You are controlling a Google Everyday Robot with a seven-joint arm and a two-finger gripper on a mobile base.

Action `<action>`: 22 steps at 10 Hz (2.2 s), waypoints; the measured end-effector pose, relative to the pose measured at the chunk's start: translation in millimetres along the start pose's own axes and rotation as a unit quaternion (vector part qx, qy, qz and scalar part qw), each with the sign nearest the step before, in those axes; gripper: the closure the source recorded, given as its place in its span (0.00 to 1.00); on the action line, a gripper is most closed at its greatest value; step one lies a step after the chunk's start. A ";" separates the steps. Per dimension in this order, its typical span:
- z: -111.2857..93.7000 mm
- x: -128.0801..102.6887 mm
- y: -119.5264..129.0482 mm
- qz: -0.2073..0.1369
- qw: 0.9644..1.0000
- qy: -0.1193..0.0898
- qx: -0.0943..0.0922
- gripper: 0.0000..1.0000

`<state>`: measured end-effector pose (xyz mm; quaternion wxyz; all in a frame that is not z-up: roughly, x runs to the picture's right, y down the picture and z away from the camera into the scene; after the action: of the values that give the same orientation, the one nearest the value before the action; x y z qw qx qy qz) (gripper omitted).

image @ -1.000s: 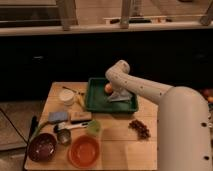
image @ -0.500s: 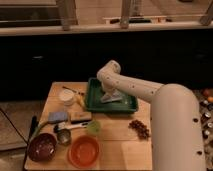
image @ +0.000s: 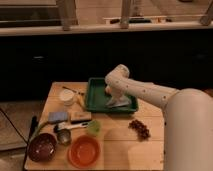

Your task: Wipe tray with towel

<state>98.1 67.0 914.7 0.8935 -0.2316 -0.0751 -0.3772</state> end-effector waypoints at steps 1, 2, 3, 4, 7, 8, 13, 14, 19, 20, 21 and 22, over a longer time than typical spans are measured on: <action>0.0 10.8 9.4 0.011 1.000 0.004 -0.006 0.97; 0.3 23.2 12.6 0.025 1.000 0.010 -0.011 0.97; 2.0 33.2 7.1 0.034 0.999 0.014 -0.014 0.97; 3.4 38.8 0.6 0.037 0.999 0.016 -0.014 0.97; 7.7 32.4 -32.6 0.031 0.999 0.014 -0.010 0.97; 8.0 21.6 -44.5 0.021 1.000 0.010 -0.008 0.97; 11.0 -25.1 -36.4 -0.015 1.000 -0.011 -0.008 0.97; 11.3 -22.8 -27.4 -0.012 1.000 -0.012 -0.010 0.97; 16.3 29.1 17.0 0.058 0.998 -0.001 -0.026 0.97; 16.2 35.5 14.6 0.066 0.997 0.002 -0.026 0.97; 15.5 39.6 8.2 0.071 0.997 0.004 -0.025 0.97; 14.6 42.2 -1.6 0.077 0.997 0.007 -0.024 0.97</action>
<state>127.2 45.9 941.1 0.9146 -0.2556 -0.0412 -0.3107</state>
